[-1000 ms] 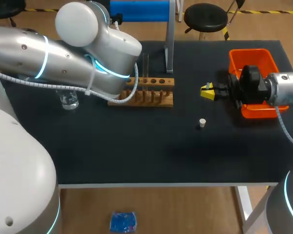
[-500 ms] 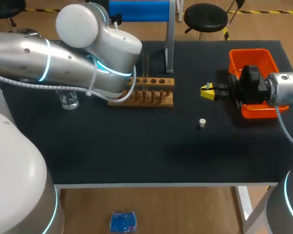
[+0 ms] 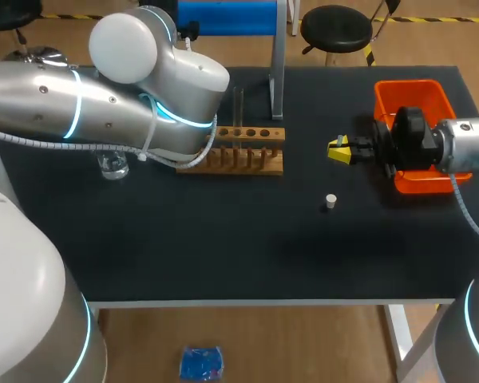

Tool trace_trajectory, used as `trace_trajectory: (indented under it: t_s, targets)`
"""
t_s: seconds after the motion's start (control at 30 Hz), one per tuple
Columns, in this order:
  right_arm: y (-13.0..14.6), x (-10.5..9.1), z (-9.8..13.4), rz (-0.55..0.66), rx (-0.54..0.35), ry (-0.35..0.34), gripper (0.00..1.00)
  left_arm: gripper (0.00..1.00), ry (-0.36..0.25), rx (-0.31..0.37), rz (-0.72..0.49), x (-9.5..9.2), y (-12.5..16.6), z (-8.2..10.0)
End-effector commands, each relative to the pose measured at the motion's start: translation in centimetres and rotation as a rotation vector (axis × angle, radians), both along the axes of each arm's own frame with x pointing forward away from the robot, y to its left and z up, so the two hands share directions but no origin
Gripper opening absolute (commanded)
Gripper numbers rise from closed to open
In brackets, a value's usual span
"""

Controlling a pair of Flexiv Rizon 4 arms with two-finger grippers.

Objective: Invert the test tube, pick up the pipette, mount the tip to pipette, aspirate from beaker and dispense into the tube, eject the tip, return the pipette, and cap with the stopper.

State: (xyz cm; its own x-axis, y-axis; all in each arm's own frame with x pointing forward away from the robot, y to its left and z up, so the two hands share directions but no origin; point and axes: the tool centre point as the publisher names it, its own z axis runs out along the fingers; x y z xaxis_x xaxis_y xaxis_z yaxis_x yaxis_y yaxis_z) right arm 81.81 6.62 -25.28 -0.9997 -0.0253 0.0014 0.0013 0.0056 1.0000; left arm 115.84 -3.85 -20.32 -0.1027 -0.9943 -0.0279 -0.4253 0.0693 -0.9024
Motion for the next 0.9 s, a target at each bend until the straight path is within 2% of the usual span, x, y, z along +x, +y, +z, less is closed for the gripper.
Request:
trace_trajectory:
  t_s: [0.03,0.8,0.9]
  targets:
    - [-0.03,-0.05,0.03,-0.001,-0.001,-0.001,0.00,1.00,-0.013,-0.004,-0.011,0.32,0.31,-0.31]
    - [-0.03,-0.05,0.03,-0.001,-0.001,-0.001,0.00,1.00,-0.022,-0.017,-0.025,0.99,0.44,-0.62]
    - [-0.03,-0.05,0.03,-0.001,-0.001,-0.001,0.00,0.87,-0.021,-0.015,-0.027,0.99,0.23,-0.63]
